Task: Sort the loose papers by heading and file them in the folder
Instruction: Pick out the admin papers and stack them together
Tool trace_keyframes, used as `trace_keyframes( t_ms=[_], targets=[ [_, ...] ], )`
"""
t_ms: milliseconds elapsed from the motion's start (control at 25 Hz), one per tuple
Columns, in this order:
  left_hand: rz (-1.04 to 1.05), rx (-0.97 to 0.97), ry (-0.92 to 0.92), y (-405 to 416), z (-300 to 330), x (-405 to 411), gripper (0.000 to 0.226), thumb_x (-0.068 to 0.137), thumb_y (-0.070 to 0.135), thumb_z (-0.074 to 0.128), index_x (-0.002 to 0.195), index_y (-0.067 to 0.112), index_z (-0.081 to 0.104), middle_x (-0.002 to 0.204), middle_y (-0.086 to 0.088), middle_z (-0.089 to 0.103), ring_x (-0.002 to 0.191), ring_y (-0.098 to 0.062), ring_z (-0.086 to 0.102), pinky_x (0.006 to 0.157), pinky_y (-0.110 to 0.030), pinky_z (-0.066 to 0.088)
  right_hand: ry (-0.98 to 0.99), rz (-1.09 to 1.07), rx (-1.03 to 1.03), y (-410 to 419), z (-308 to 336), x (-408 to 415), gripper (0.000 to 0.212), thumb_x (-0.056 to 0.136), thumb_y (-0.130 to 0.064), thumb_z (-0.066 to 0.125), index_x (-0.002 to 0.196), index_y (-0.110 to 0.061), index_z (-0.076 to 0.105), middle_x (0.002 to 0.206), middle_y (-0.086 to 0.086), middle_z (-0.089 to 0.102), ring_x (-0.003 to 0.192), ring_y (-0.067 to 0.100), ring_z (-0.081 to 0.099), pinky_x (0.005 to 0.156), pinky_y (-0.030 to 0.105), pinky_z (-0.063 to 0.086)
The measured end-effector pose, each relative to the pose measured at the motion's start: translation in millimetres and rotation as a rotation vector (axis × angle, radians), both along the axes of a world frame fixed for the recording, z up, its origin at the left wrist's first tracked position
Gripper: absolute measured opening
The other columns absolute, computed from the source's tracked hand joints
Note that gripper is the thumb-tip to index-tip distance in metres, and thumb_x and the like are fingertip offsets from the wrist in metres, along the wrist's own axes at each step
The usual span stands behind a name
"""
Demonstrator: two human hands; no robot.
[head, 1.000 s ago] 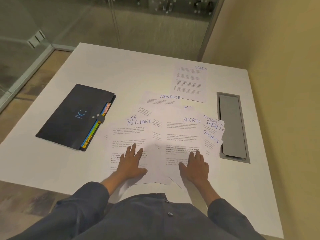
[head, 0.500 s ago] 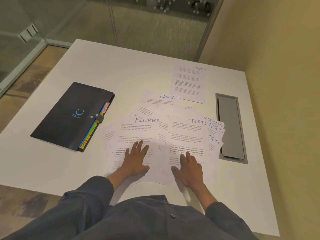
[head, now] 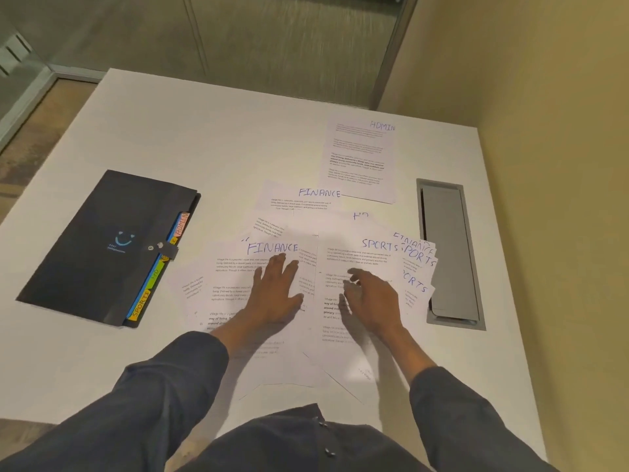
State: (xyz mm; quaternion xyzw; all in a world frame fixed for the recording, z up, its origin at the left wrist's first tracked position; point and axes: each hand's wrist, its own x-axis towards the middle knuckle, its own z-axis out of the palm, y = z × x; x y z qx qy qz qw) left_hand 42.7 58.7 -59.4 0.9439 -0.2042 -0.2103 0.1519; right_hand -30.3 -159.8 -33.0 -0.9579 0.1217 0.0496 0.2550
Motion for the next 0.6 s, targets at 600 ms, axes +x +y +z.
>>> trace_keyframes(
  t_ms=[600],
  targets=[
    [-0.079, 0.020, -0.088, -92, -22, 132, 0.101, 0.076, 0.085, 0.034, 0.153, 0.031, -0.001, 0.162, -0.002, -0.011, 0.149, -0.025, -0.011, 0.114, -0.062, 0.002, 0.232, -0.219, -0.181, -131, -2, 214, 0.051, 0.094, -0.038, 0.050, 0.130, -0.002, 0.046, 0.131, 0.014, 0.050, 0.118, 0.033, 0.052, 0.089, 0.042, 0.045]
  ],
)
